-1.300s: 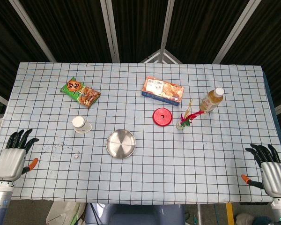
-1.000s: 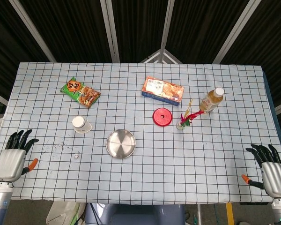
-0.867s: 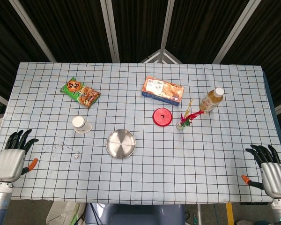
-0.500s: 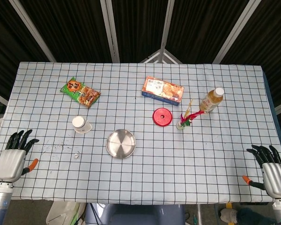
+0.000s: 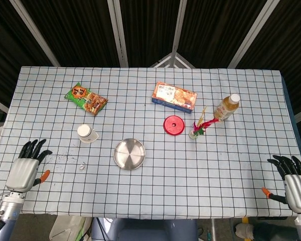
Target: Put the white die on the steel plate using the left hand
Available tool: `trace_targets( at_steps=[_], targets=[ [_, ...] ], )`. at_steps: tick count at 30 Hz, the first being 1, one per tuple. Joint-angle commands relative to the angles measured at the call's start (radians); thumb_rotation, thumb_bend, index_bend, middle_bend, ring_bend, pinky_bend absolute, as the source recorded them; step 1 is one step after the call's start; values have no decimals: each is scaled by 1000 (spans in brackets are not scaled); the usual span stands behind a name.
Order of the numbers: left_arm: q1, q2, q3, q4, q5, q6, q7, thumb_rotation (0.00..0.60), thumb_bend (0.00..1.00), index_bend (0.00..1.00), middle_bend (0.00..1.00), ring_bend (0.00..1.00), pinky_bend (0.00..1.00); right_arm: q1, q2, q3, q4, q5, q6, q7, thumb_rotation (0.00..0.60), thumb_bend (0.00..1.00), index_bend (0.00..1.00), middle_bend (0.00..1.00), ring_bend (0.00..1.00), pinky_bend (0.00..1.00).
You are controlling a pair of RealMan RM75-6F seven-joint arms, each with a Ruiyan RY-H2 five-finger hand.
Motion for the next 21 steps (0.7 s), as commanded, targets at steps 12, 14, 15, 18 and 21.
trace_targets(
  at_steps=[12, 14, 15, 18, 21],
  targets=[
    [-135, -39, -13, -91, -144, -240, 250, 600, 297, 223, 1, 0, 10, 4, -2, -1, 5, 9, -17, 2, 600, 96, 248, 188, 126, 0],
    [-150, -51, -14, -91, -180, -264, 291, 600, 273, 205, 0, 0, 10, 5, -3, -1, 6, 10, -19, 2, 600, 97, 248, 188, 126, 0],
    [-158, -60, -15, -90, -200, -276, 313, 600, 260, 196, 0, 0, 10, 5, -3, 0, 6, 11, -20, 2, 600, 97, 248, 188, 126, 0],
    [-172, -75, -21, -91, -235, -286, 344, 600, 231, 171, 0, 0, 10, 5, -4, 1, 8, 13, -20, 3, 600, 96, 248, 188, 127, 0],
    [-184, -84, -25, -91, -259, -296, 366, 600, 222, 167, 0, 0, 10, 5, -5, 1, 10, 17, -22, 3, 600, 95, 248, 188, 126, 0]
  ],
)
